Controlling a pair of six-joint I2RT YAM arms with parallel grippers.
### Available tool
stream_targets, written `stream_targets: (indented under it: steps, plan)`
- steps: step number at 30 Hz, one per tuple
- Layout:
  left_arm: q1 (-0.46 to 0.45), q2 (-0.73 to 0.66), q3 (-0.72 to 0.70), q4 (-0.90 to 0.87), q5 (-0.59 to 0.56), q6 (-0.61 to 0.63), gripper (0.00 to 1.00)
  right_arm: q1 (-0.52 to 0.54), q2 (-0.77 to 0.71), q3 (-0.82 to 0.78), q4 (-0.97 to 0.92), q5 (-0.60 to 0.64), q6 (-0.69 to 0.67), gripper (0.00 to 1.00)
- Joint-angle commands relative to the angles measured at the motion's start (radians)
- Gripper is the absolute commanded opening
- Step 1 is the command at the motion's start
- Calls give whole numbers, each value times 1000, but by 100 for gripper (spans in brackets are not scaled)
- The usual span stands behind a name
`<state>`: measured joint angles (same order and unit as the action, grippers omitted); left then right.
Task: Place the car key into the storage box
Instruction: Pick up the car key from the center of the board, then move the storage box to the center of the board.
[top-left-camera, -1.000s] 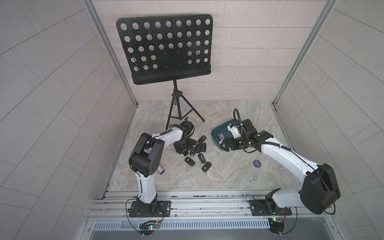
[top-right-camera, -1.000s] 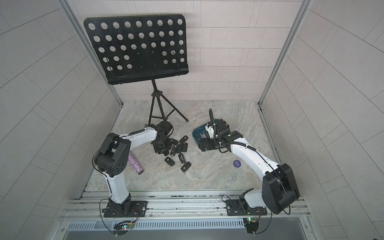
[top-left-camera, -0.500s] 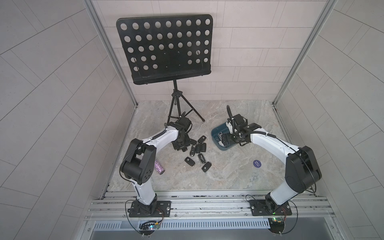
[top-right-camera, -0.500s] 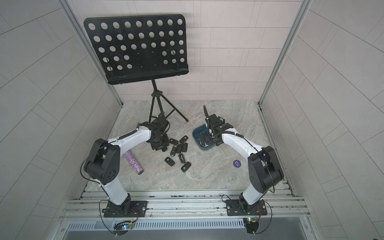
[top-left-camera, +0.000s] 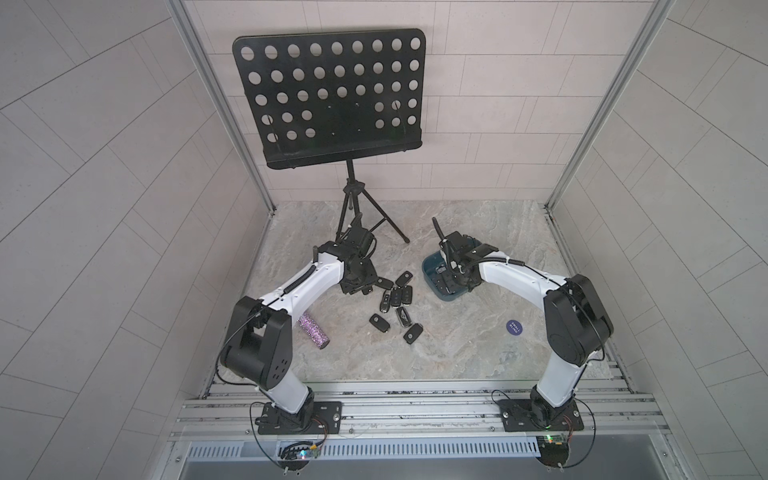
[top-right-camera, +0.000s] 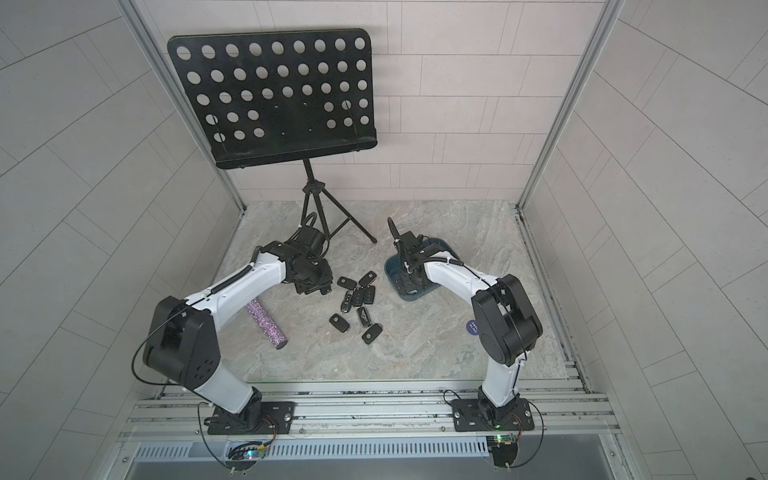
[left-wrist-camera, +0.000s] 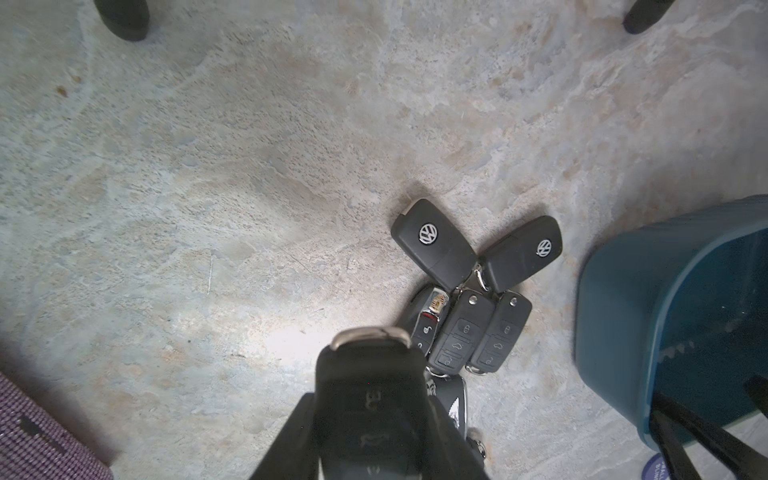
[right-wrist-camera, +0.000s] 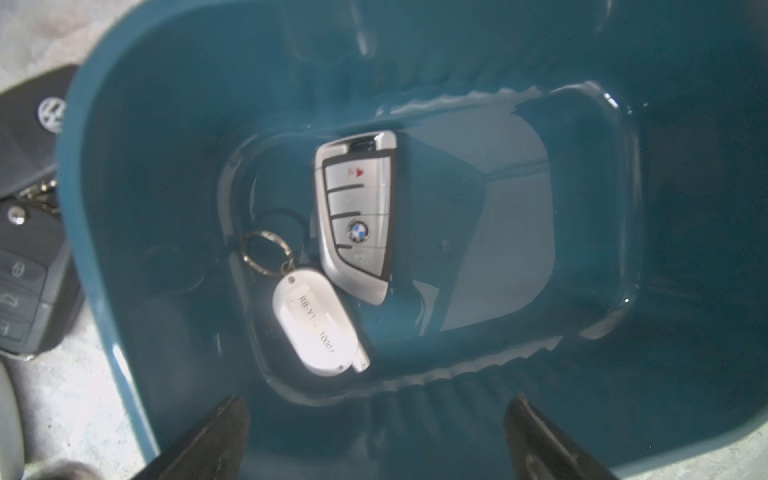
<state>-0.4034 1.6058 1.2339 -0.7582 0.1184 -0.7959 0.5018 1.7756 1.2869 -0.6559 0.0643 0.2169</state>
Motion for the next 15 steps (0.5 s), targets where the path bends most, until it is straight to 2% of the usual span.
stream_targets:
  steps: [1, 15]
  plan:
    - [8, -33, 3, -16, 11, 18, 30, 24, -7, 5, -37, 35, -19, 99]
    - [8, -53, 7, -9, 49, 27, 30, 113, 41, 68, -37, -85, 52, 100]
